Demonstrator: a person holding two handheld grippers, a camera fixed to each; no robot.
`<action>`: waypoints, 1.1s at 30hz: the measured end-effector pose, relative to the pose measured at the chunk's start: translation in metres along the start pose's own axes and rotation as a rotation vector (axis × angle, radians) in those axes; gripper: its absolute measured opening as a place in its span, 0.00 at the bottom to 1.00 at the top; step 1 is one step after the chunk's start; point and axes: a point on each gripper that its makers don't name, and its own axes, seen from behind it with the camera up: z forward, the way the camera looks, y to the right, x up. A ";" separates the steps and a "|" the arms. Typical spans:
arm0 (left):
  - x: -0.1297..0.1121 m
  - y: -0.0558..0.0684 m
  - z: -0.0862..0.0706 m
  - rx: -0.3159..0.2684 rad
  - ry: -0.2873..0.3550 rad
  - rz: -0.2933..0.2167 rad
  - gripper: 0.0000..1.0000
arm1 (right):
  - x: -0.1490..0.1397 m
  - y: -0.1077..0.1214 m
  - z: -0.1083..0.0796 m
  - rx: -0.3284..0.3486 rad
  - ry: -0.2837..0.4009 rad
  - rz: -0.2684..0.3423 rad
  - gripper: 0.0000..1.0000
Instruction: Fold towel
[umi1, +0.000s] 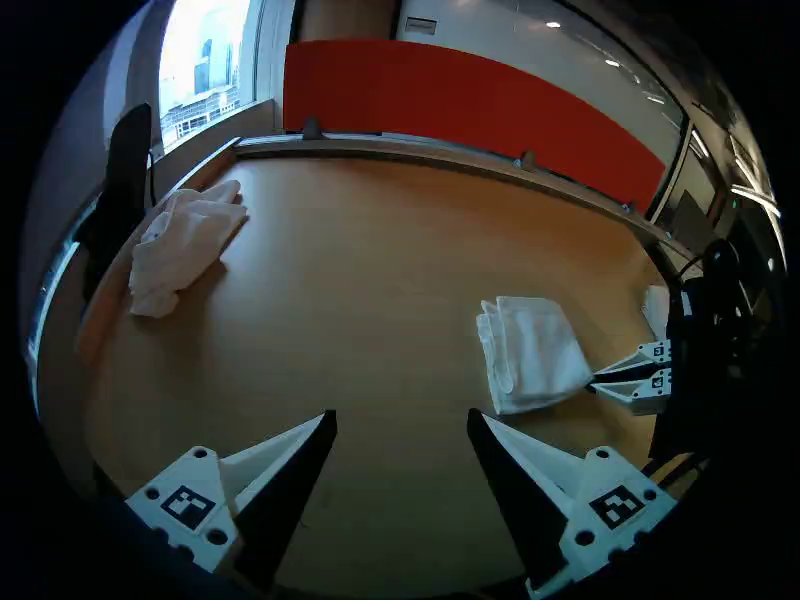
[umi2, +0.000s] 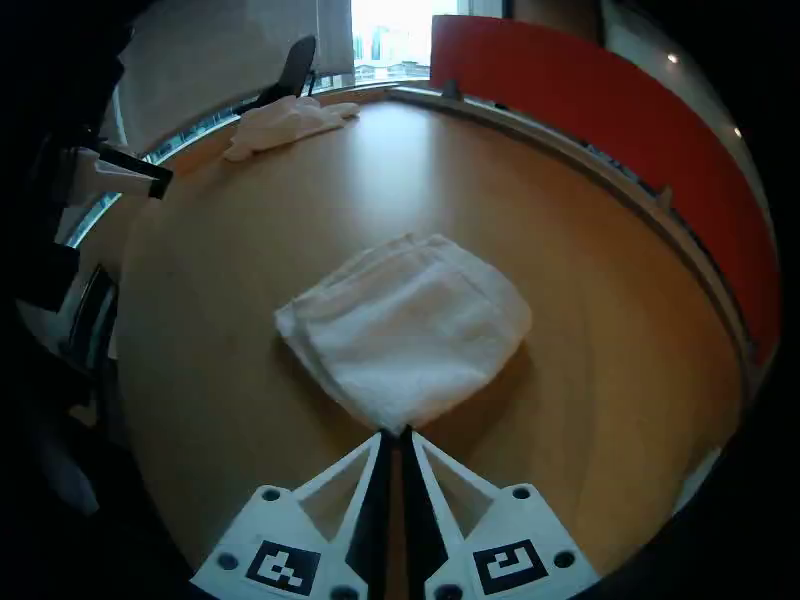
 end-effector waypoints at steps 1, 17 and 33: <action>0.001 0.001 0.000 -0.002 0.002 0.002 0.97 | 0.006 0.003 -0.003 -0.005 0.007 -0.008 0.06; 0.028 0.015 -0.003 -0.027 0.058 0.024 0.97 | 0.118 0.071 -0.075 -0.081 0.170 -0.082 0.06; 0.035 0.035 -0.010 -0.040 0.076 0.053 0.97 | 0.078 0.175 -0.142 -0.185 0.126 -0.046 0.06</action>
